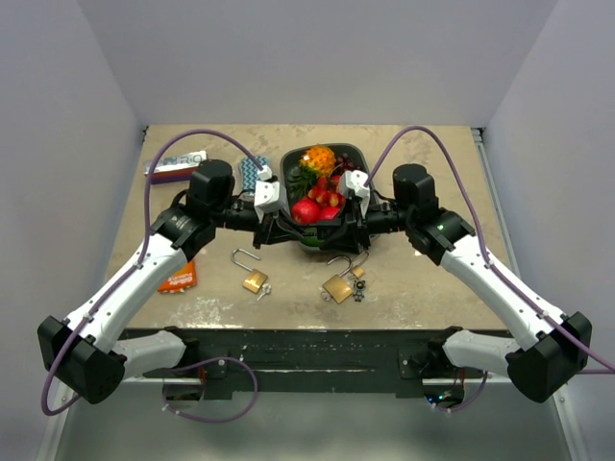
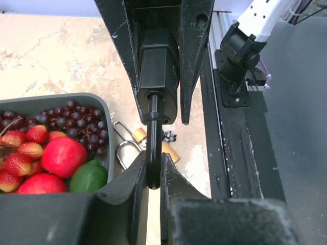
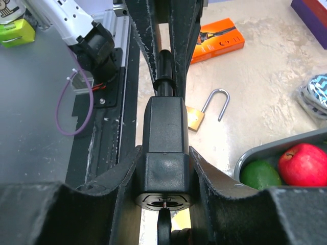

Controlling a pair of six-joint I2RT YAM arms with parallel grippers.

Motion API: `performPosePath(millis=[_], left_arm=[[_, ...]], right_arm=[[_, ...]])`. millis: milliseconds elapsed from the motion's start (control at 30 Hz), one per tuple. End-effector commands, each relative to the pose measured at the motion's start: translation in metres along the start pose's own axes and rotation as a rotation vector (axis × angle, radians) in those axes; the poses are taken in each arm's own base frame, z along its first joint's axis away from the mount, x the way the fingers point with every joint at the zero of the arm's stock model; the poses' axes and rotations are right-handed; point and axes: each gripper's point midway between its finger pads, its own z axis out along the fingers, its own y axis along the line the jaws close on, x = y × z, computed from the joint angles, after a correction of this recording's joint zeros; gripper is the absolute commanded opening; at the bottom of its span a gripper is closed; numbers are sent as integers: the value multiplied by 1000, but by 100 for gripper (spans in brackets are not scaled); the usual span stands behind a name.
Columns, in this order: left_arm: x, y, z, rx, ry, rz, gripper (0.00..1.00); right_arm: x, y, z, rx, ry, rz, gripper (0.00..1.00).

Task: Lock with the key
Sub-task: Lock the lock.

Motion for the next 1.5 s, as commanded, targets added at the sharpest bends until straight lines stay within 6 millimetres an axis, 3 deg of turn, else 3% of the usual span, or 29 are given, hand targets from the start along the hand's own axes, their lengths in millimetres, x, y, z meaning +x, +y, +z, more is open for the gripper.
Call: performPosePath(millis=[0, 233, 800, 933, 1467], left_arm=[[-17, -11, 1, 72, -59, 19, 1], [-17, -15, 6, 138, -61, -24, 0], [-53, -18, 37, 188, -163, 32, 0], [-71, -22, 46, 210, -218, 87, 0], [-88, -37, 66, 275, -291, 110, 0]], right_arm=[[-46, 8, -7, -9, -112, -155, 0], [-45, 3, -4, 3, -122, -186, 0], [-35, 15, 25, -96, -98, -220, 0], [-35, 17, 34, -122, -110, -208, 0], [-29, 19, 55, -176, -136, -167, 0]])
